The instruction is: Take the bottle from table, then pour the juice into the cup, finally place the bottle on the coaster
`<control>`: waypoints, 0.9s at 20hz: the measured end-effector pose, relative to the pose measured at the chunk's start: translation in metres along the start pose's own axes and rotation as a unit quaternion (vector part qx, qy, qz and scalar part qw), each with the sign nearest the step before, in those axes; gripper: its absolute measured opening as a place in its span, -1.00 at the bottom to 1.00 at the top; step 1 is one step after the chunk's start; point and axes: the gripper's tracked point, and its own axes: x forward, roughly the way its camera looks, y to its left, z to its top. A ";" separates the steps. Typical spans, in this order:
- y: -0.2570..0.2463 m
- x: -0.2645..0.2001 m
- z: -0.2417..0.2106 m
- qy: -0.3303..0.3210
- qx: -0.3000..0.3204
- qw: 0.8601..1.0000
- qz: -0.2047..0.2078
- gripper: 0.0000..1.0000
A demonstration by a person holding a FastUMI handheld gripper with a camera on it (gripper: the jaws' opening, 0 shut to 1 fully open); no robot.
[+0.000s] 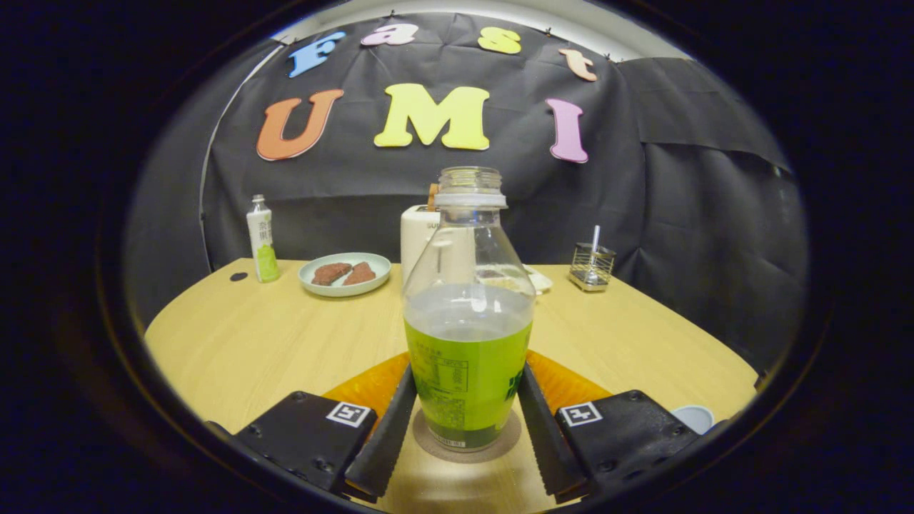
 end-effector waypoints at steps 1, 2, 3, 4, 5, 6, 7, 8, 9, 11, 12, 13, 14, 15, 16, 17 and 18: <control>0.001 0.001 0.001 -0.002 -0.002 1.000 0.001 0.63; 0.003 0.001 0.001 -0.003 -0.005 1.000 0.002 0.64; 0.003 0.003 0.000 -0.001 -0.008 1.000 0.002 0.68; 0.003 0.002 0.000 -0.002 -0.009 1.000 0.001 0.72; 0.001 0.002 0.001 -0.002 -0.008 1.000 -0.002 0.76; 0.000 0.002 0.000 0.000 -0.006 1.000 -0.003 0.80; -0.001 0.002 -0.003 0.007 -0.006 1.000 -0.001 0.83; -0.003 0.001 -0.004 0.011 -0.004 1.000 -0.001 0.87; -0.005 0.000 -0.003 0.008 0.000 1.000 0.002 0.91; -0.009 -0.006 -0.001 0.005 0.011 1.000 0.006 0.94; -0.012 -0.010 0.001 0.000 0.012 1.000 0.005 0.95; -0.014 -0.016 0.005 -0.006 0.014 1.000 0.007 0.95; -0.014 -0.022 0.008 -0.013 0.017 1.000 0.012 0.96; -0.015 -0.029 0.009 -0.019 0.019 1.000 0.016 0.97; -0.015 -0.037 0.011 -0.023 0.019 0.999 0.018 0.97; -0.016 -0.047 0.010 -0.028 0.017 0.999 0.021 1.00; -0.014 -0.059 0.010 -0.034 0.011 0.999 0.023 1.00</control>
